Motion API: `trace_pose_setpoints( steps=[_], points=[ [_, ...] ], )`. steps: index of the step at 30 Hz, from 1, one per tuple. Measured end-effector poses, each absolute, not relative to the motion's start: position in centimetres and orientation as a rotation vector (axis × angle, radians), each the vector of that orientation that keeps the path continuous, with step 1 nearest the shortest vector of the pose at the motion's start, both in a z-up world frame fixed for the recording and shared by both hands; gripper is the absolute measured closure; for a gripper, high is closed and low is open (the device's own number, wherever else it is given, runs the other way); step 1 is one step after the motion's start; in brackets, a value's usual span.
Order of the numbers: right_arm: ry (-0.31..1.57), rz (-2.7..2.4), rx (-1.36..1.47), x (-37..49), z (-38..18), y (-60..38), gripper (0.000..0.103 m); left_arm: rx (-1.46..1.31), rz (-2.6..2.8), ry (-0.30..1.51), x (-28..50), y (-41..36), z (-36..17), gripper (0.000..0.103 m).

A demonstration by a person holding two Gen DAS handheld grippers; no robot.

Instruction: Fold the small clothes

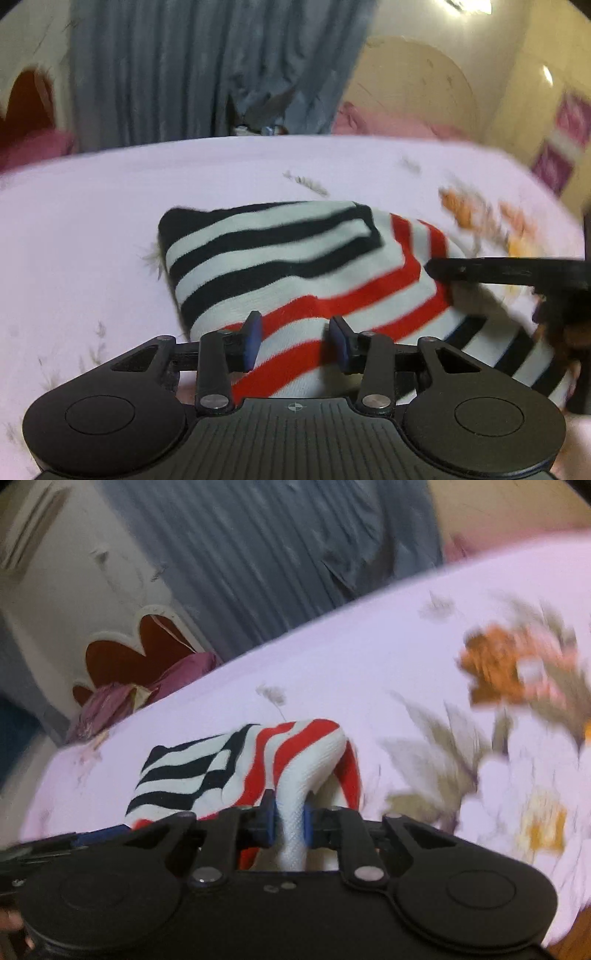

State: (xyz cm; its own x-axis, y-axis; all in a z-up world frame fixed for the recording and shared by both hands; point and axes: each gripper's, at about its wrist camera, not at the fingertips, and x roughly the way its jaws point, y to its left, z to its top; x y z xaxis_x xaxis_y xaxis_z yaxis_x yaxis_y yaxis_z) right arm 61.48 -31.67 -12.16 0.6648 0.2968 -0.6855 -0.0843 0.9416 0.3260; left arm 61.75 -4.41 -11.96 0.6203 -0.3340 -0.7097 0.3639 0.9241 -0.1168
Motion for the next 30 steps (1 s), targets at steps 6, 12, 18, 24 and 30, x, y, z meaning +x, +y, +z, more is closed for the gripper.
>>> trace_pose_setpoints(
  steps=[6,12,18,24,30],
  points=[
    [0.859,0.202,0.247,61.6,-12.0,-31.7,0.084,0.098,-0.398,0.779,60.4,-5.2,-10.6,0.063],
    [0.780,0.234,0.225,56.3,-7.8,-32.3,0.080,0.077,-0.423,0.703,55.4,-4.1,-7.9,0.063],
    [0.791,0.352,0.134,51.2,-6.4,-30.4,0.095,0.047,-0.462,0.728,51.8,-4.2,-8.5,0.063],
    [0.912,0.318,0.023,50.5,-9.7,-29.4,0.096,0.072,-0.453,0.800,50.7,-3.8,-11.4,0.063],
    [0.942,0.351,-0.060,49.4,-10.2,-28.3,0.095,0.069,-0.448,0.819,49.6,-3.3,-11.8,0.063]
  ],
)
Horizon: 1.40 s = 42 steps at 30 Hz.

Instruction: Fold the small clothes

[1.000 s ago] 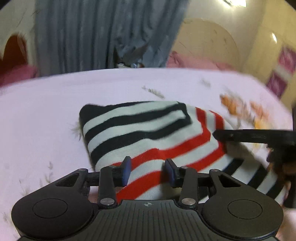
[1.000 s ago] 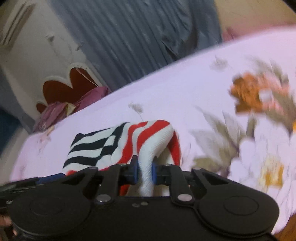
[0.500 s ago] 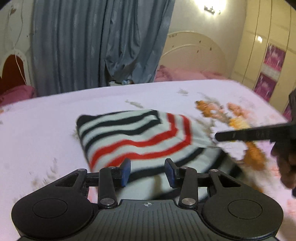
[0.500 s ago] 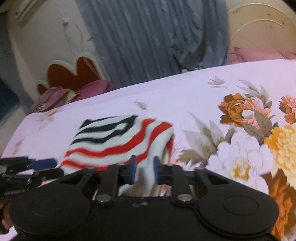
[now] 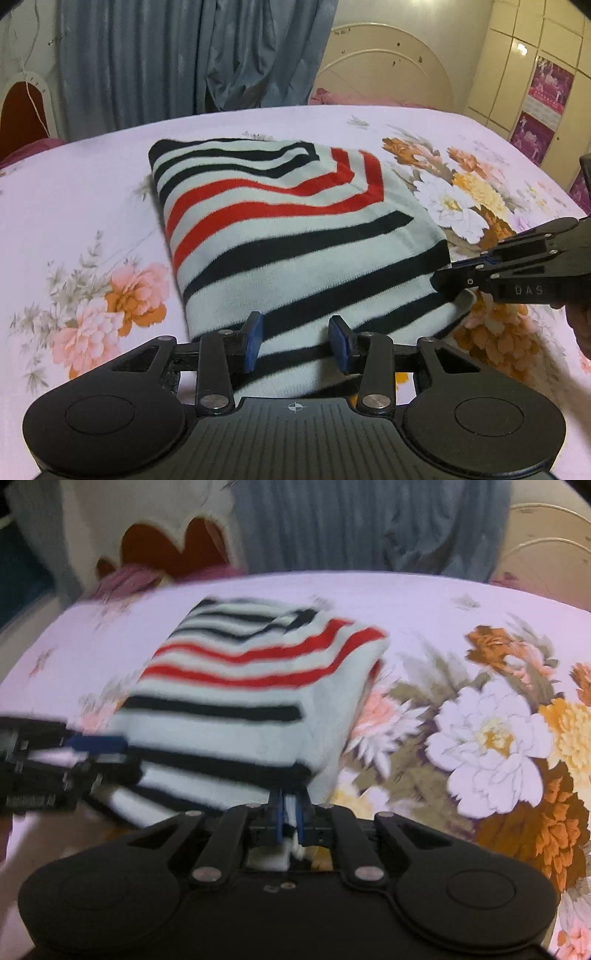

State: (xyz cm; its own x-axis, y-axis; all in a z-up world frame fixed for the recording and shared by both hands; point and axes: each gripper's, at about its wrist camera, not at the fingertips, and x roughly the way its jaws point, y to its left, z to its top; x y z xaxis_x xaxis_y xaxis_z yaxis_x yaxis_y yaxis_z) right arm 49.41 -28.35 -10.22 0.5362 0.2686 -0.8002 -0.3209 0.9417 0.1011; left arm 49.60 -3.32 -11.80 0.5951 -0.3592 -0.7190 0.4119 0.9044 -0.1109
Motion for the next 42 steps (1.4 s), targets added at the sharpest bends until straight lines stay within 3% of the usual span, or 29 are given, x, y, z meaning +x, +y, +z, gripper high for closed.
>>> trace_pose_setpoints(
  steps=[9,11,12,13,16,17,18,21,28,29,30,31,34,39,40,42],
  points=[
    [0.779,0.284,0.047,49.7,-6.8,-30.4,0.085,0.022,-0.364,0.733,48.2,-1.6,-9.4,0.062],
    [0.792,0.237,0.072,50.2,-7.3,-30.7,0.070,-0.007,-0.341,0.739,48.2,-1.1,-9.7,0.062],
    [0.804,0.240,0.102,50.3,-7.7,-31.0,0.049,-0.025,-0.330,0.751,48.2,-0.8,-10.0,0.062],
    [0.829,0.259,0.142,50.4,-8.1,-31.2,0.044,-0.045,-0.322,0.767,48.3,-0.6,-10.4,0.062],
    [0.900,0.277,0.229,51.0,-10.1,-31.7,0.051,-0.152,-0.305,0.801,48.3,0.4,-11.8,0.057],
    [0.918,0.281,0.245,51.1,-10.7,-31.6,0.058,-0.185,-0.301,0.812,48.4,0.6,-12.3,0.057],
    [0.933,0.313,0.271,51.1,-11.1,-31.3,0.080,-0.205,-0.293,0.827,48.5,0.8,-12.6,0.057],
    [0.922,0.358,0.275,50.4,-9.8,-30.7,0.089,-0.231,-0.311,0.822,48.6,0.9,-12.2,0.058],
    [1.017,0.376,0.183,51.3,-10.9,-30.6,0.085,-0.155,-0.305,0.835,49.0,0.6,-11.9,0.057],
    [0.984,0.378,0.181,51.1,-10.1,-30.8,0.083,-0.148,-0.295,0.809,49.0,0.7,-11.4,0.051],
    [0.938,0.364,0.185,50.9,-9.3,-31.2,0.071,-0.149,-0.286,0.791,49.2,0.8,-11.0,0.043],
    [0.890,0.342,0.191,50.7,-8.7,-31.6,0.056,-0.158,-0.275,0.768,49.4,0.9,-10.6,0.025],
    [0.835,0.323,0.257,51.7,-8.3,-32.7,0.067,-0.195,-0.276,0.736,50.9,0.8,-10.0,0.021],
    [0.902,0.254,0.297,55.7,-10.4,-32.3,0.073,-0.252,-0.278,0.785,54.3,-0.6,-11.1,0.022],
    [0.893,0.277,0.309,55.8,-10.5,-32.1,0.086,-0.252,-0.274,0.803,54.6,-0.9,-11.5,0.027],
    [0.822,0.348,0.260,55.1,-9.6,-31.3,0.091,-0.223,-0.256,0.830,54.7,-1.3,-12.4,0.030]
  ],
)
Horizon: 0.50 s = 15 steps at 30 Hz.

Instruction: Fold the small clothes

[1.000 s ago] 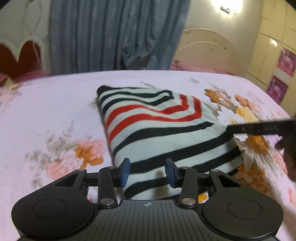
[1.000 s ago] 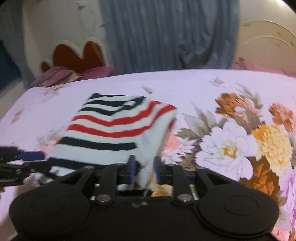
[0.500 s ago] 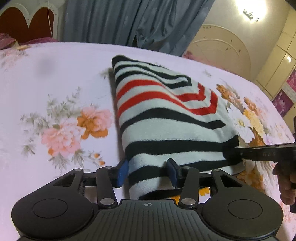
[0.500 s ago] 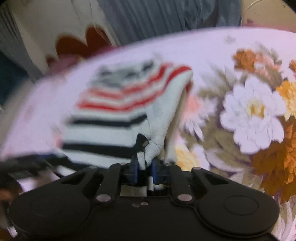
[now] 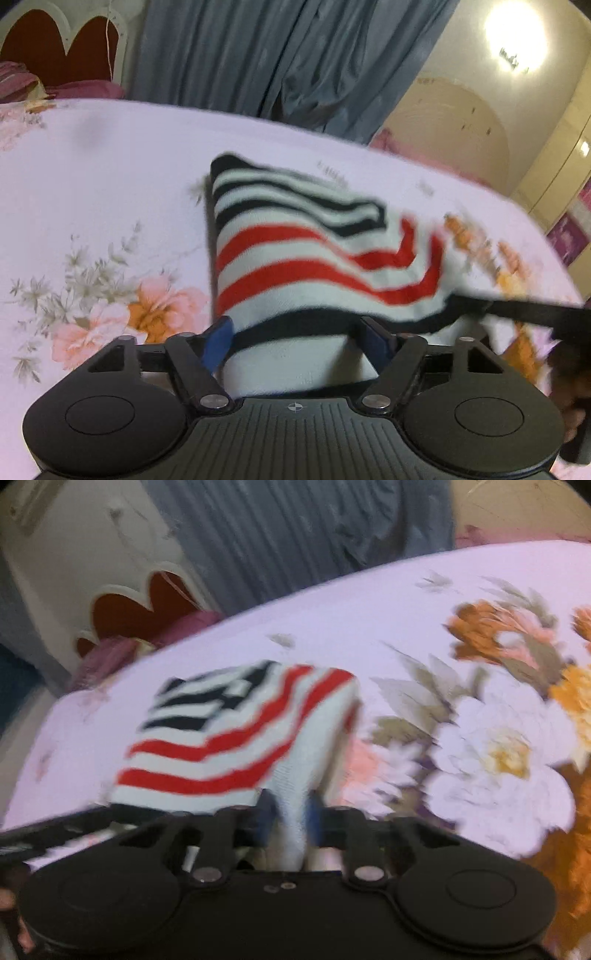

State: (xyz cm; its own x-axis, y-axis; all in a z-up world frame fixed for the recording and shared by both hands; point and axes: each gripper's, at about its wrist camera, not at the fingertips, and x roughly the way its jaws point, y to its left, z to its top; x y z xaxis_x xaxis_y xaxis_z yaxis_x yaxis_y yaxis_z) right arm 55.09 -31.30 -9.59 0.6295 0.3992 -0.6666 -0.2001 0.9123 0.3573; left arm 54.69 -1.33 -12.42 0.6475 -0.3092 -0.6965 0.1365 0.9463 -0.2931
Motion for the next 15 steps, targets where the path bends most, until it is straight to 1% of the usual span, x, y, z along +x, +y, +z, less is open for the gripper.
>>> trace_pose_setpoints(
  steps=[1,2,4,6,8,10,11,12,15],
  points=[
    [0.813,0.372,0.239,54.9,-9.7,-31.0,0.092,-0.229,-0.251,0.840,54.6,-1.3,-12.9,0.029],
    [0.843,0.363,0.235,55.1,-10.5,-31.0,0.092,-0.251,-0.253,0.842,54.4,-1.1,-13.3,0.029],
    [0.884,0.359,0.291,55.7,-12.0,-32.3,0.089,-0.294,-0.259,0.846,54.2,-0.5,-13.6,0.029],
    [0.897,0.378,0.349,55.9,-12.2,-33.6,0.090,-0.306,-0.266,0.843,54.1,-0.4,-13.7,0.029],
    [0.898,0.387,0.333,55.8,-12.2,-33.7,0.087,-0.321,-0.268,0.846,54.3,-0.1,-13.9,0.025],
    [0.903,0.382,0.331,55.8,-12.3,-33.7,0.080,-0.329,-0.258,0.854,54.5,0.0,-14.2,0.020],
    [0.907,0.383,0.360,55.9,-12.5,-34.0,0.081,-0.328,-0.254,0.855,54.6,0.1,-14.3,0.018],
    [0.911,0.380,0.381,56.0,-12.8,-34.3,0.082,-0.328,-0.252,0.857,54.7,0.1,-14.3,0.018],
    [0.905,0.376,0.398,56.0,-12.9,-34.4,0.081,-0.323,-0.244,0.862,54.8,-0.1,-14.3,0.017]
  ],
)
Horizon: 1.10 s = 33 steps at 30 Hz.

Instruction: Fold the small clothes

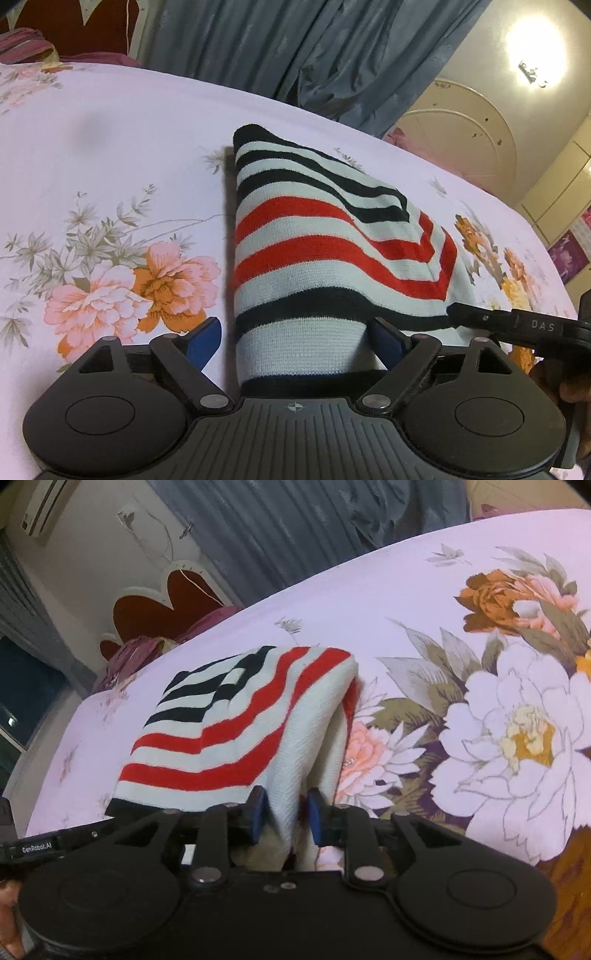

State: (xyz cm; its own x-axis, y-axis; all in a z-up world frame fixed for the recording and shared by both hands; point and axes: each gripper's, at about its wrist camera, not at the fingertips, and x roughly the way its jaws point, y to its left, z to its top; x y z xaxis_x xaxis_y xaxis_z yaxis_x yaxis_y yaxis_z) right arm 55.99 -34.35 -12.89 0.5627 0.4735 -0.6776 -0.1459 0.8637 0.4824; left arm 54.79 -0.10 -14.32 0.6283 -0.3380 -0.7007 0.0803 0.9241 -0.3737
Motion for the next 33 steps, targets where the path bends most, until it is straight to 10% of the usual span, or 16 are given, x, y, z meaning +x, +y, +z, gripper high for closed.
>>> trace_pose_setpoints(
  steps=[5,9,33],
  points=[
    [0.909,0.363,0.333,56.4,-11.9,-33.5,0.073,-0.297,-0.239,0.865,54.8,-0.3,-14.0,0.017],
    [0.882,0.363,0.301,55.7,-11.2,-33.4,0.039,-0.281,-0.237,0.865,54.9,-0.4,-13.8,0.017],
    [0.989,0.465,0.721,57.6,-15.2,-36.3,0.034,-0.445,-0.337,0.918,57.4,1.3,-15.2,0.015]
  ],
)
